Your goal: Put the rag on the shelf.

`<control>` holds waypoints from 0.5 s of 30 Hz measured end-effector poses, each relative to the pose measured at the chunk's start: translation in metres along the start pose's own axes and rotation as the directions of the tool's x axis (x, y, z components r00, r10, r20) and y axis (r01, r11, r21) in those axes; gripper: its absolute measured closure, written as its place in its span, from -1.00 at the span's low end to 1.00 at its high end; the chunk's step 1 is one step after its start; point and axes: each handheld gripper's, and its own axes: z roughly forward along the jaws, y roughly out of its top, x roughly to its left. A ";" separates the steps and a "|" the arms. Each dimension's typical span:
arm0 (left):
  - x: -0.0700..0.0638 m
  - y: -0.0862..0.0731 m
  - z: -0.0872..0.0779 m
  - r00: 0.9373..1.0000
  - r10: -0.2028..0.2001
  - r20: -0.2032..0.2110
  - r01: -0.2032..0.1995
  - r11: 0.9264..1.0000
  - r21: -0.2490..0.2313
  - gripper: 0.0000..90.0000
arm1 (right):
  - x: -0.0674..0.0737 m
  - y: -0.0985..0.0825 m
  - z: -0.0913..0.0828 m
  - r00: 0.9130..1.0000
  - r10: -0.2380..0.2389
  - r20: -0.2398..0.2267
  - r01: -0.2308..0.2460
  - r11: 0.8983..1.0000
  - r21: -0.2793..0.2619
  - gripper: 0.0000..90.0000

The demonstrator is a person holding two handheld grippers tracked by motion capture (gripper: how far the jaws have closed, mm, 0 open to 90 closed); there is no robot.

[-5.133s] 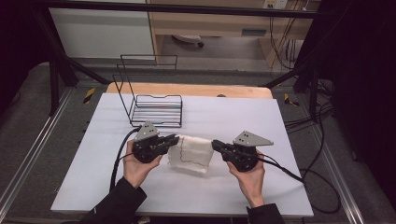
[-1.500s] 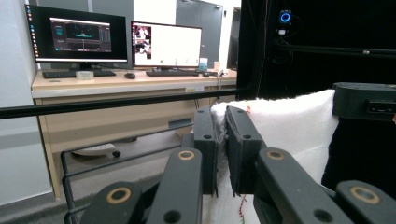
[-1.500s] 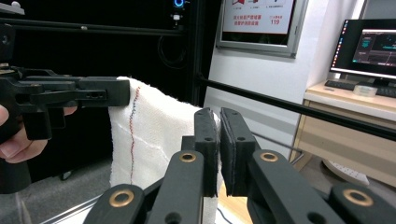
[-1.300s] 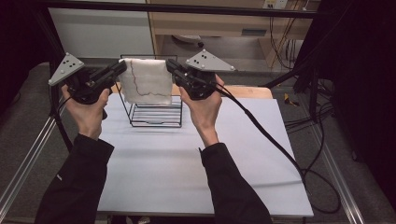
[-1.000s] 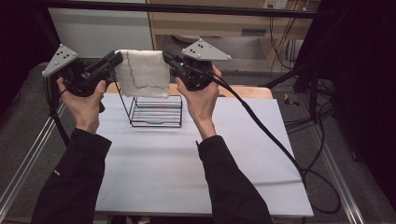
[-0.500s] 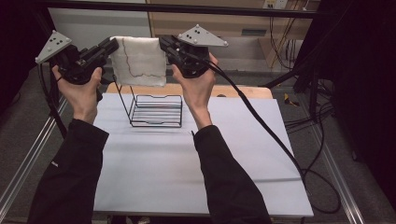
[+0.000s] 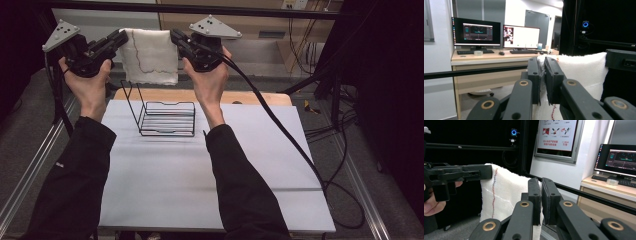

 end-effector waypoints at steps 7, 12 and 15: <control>0.006 0.000 0.012 1.000 0.006 -0.013 -0.006 1.000 0.005 0.85 | -0.009 0.001 0.012 1.000 -0.003 0.011 0.003 1.000 0.013 0.92; 0.011 -0.002 0.019 1.000 -0.007 -0.017 0.007 1.000 0.007 0.85 | -0.015 -0.002 0.020 1.000 0.007 0.011 -0.007 1.000 0.020 0.92; 0.014 -0.006 0.024 1.000 -0.002 -0.023 0.003 1.000 0.015 0.85 | -0.018 -0.003 0.024 1.000 0.007 0.013 -0.007 1.000 0.023 0.92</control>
